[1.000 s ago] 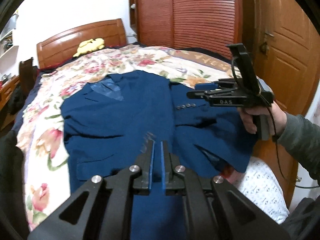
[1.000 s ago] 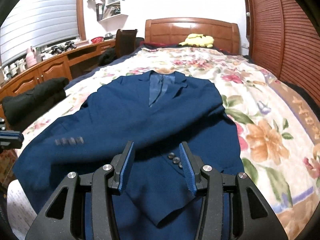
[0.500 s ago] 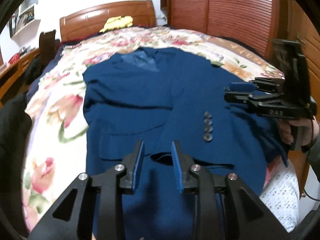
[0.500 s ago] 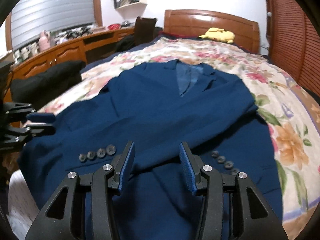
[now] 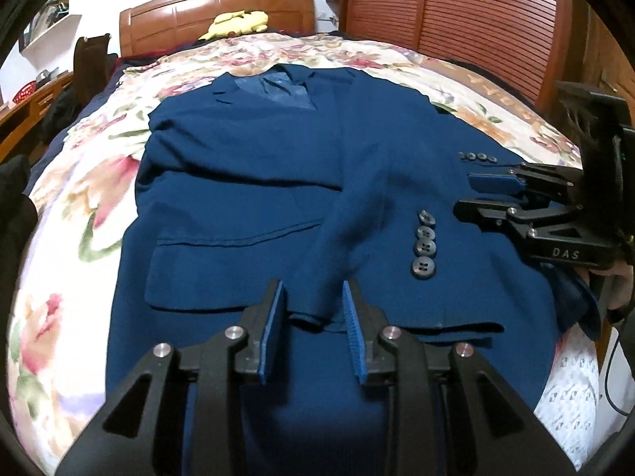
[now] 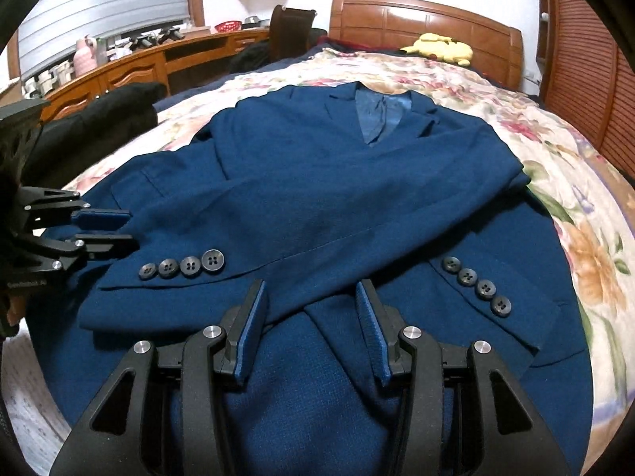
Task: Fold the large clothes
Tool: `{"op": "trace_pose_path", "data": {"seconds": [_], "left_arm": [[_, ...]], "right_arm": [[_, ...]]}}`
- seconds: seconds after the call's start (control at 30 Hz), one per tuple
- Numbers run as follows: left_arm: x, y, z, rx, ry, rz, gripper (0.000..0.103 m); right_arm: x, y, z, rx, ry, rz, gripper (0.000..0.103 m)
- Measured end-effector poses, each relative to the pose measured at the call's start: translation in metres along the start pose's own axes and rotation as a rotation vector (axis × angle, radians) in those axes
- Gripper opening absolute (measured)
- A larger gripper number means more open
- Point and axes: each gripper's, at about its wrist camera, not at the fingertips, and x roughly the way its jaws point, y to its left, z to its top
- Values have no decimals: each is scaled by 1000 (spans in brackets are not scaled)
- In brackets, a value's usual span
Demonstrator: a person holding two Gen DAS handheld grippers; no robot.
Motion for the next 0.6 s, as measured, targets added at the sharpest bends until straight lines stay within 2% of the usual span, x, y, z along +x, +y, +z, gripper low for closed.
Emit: {"op": "trace_pose_path", "data": {"seconds": [0.07,0.1,0.13,0.2,0.4,0.47,0.6], "left_arm": [[2,1,2,-5,4,-35,23],[2,3,3,-6,6,-60,12],[0,4,3,-7,5,-79,7],[-4,2,4,11,-5,-84,3],[-50,9,22,1,-146,-34,2],[-57,12,26,12,-154,-20,2],[-61,20,30,-11,-132,-41,5]], "right_arm": [[-4,-1,0,2,-6,-1,46],[-7,-1,0,4,-10,0,46],[-10,-2,0,6,-13,0,46],[-15,-4,0,7,-20,-5,46],[-37,-17,-5,11,-47,-44,46],[-45,-22,-7,24,-54,-48,46],[-57,-25,-12,31,-68,-62,46]]}}
